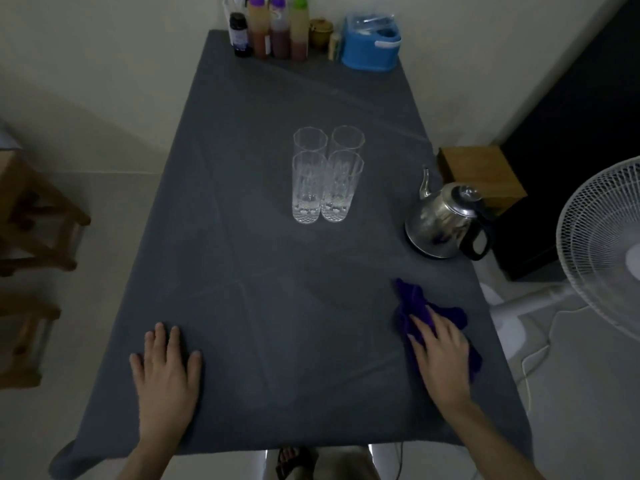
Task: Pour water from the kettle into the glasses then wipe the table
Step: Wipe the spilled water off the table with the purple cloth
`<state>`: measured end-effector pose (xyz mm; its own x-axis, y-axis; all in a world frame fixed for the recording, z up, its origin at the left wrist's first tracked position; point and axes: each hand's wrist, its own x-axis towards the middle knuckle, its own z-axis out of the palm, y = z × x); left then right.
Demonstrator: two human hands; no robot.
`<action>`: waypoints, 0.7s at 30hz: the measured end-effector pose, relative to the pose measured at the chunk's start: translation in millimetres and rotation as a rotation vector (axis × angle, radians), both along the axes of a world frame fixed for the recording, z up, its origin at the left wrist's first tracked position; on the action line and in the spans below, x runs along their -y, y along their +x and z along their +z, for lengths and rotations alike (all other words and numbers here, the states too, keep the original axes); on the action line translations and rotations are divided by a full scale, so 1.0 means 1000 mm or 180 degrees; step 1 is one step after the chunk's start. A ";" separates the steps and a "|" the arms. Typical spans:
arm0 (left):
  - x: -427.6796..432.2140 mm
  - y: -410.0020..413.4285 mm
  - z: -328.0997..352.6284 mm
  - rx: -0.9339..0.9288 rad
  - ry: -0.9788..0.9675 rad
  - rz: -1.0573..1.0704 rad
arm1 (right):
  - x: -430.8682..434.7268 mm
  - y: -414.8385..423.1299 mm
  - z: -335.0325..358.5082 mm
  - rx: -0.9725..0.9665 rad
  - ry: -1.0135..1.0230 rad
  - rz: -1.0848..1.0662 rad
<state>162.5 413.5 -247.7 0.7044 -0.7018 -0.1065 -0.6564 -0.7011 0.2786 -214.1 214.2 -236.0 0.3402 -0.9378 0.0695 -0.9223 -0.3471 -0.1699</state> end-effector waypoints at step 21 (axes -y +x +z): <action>0.087 -0.101 -0.001 0.0058 -0.0183 -0.1584 | 0.000 -0.100 0.005 -0.0001 0.0115 0.0904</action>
<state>61.0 326.2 -248.9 0.2841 -0.9576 -0.0485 -0.9125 -0.2855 0.2929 -314.3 213.8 -231.2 0.5897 -0.8067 0.0376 -0.7889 -0.5854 -0.1867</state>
